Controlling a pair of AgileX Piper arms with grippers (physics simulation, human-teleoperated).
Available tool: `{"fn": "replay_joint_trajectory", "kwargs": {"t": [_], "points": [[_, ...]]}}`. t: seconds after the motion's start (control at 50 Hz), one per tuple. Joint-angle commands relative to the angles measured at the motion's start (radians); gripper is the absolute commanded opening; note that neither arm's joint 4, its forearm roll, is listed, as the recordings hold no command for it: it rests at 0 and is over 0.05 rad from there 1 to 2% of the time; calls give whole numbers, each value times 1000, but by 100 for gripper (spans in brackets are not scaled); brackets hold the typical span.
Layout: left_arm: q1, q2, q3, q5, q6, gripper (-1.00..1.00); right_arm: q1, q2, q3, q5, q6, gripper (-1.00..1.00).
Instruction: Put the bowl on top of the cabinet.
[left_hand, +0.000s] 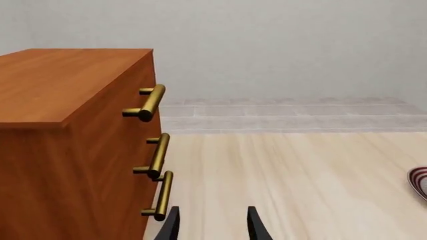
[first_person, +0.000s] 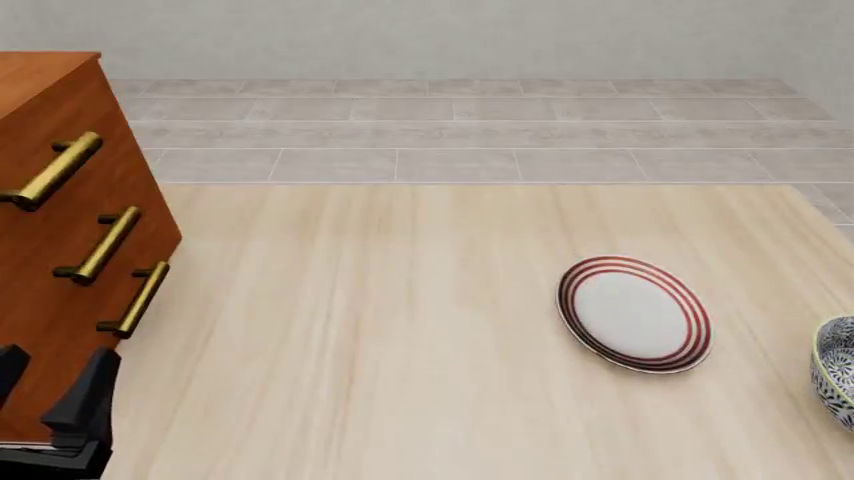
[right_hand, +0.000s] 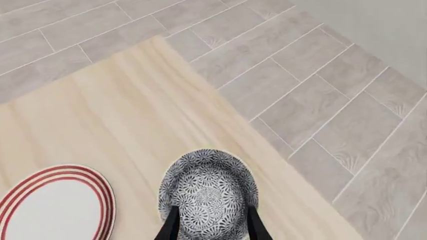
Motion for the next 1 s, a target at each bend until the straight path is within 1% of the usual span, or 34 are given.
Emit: {"fn": "replay_joint_trajectory", "kwargs": {"t": [0.02,0.04,0.1,0.14,0.16,0.22,0.28,0.3,0.32,0.34,0.48,0.52,0.66,0.74,0.76,0.8,0.86,0.92,1.0], "points": [[2,14,0,-12,5,100,-30,50,-6,-9,18,100],[3,15,0,-12,5,100,-45,66,-10,-8,6,100],[4,10,0,-7,5,100,-31,58,-13,-4,34,100],[5,9,0,-6,6,100,-33,65,-12,-4,32,100],[3,6,0,-2,7,100,-38,70,-11,-7,19,100],[2,6,0,-1,7,100,-37,72,-10,-10,22,100],[1,25,0,-18,7,100,-79,91,-9,-35,47,100],[1,26,0,-20,8,100,-91,100,-7,-40,38,100],[1,25,1,-19,8,100,-96,110,-1,-46,16,100],[0,22,1,-15,8,100,-85,105,7,-53,21,100],[0,8,1,0,10,100,-105,120,17,-73,2,100],[0,4,1,4,11,100,-113,123,16,-74,13,100],[-1,7,1,3,13,100,-123,128,19,-83,3,100],[0,11,1,1,13,100,-128,145,32,-103,5,100],[-1,11,1,1,14,100,-130,152,41,-114,-5,100],[0,14,1,-2,14,100,-135,160,47,-125,-6,100],[-1,18,1,-6,16,100,-134,171,51,-130,-1,100],[0,16,1,-4,16,100,-137,193,59,-145,16,100],[-1,16,1,-3,17,100,-151,223,78,-180,2,100]]}}
